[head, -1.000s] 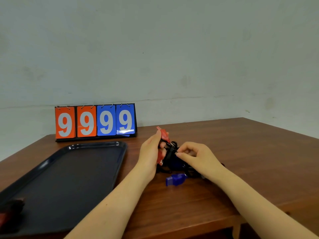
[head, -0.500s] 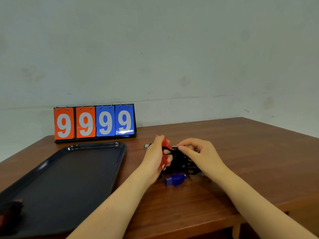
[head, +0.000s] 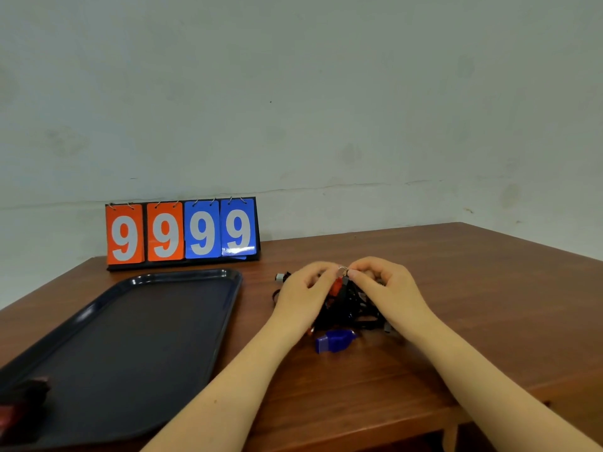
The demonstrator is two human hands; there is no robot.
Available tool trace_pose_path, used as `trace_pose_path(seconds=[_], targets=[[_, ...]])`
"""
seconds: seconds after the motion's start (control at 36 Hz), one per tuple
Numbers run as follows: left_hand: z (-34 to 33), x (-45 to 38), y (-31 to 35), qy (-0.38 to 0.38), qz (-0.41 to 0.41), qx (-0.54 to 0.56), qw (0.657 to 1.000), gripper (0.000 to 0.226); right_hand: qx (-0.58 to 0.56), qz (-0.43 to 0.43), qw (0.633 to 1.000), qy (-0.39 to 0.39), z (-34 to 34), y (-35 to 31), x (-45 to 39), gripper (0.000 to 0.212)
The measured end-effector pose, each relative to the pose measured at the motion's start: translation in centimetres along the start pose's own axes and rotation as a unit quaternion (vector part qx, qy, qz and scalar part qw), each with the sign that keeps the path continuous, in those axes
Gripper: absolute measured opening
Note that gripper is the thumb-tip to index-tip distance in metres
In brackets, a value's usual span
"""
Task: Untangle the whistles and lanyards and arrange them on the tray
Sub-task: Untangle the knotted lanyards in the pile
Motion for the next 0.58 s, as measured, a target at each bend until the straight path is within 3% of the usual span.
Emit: trace_pose_path(seconds=[0.17, 0.31, 0.44, 0.58], targets=[[0.08, 0.27, 0.11, 0.004, 0.008, 0.024, 1.0, 0.035, 0.016, 0.004, 1.0, 0.011, 0.16, 0.06, 0.03, 0.013], [-0.25, 0.37, 0.72, -0.012, -0.025, 0.01, 1.0, 0.021, 0.024, 0.002, 1.0, 0.008, 0.12, -0.03, 0.09, 0.014], [-0.41, 0.5, 0.75, -0.017, -0.018, 0.031, 0.999, 0.028, 0.023, -0.001, 1.0, 0.001, -0.04, -0.04, 0.09, 0.013], [-0.28, 0.33, 0.82, -0.009, -0.029, -0.008, 0.999, 0.022, 0.024, -0.003, 1.0, -0.01, -0.21, 0.03, 0.16, 0.012]])
Point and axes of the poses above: each hand's wrist, its own x-axis away from the middle knuckle, its own z-axis out of the back of the hand, y = z × x, the point moved 8 cm from there along -x, towards the middle knuckle, and after that the axes turned 3 degrees about -x, right-handed, at the moved point
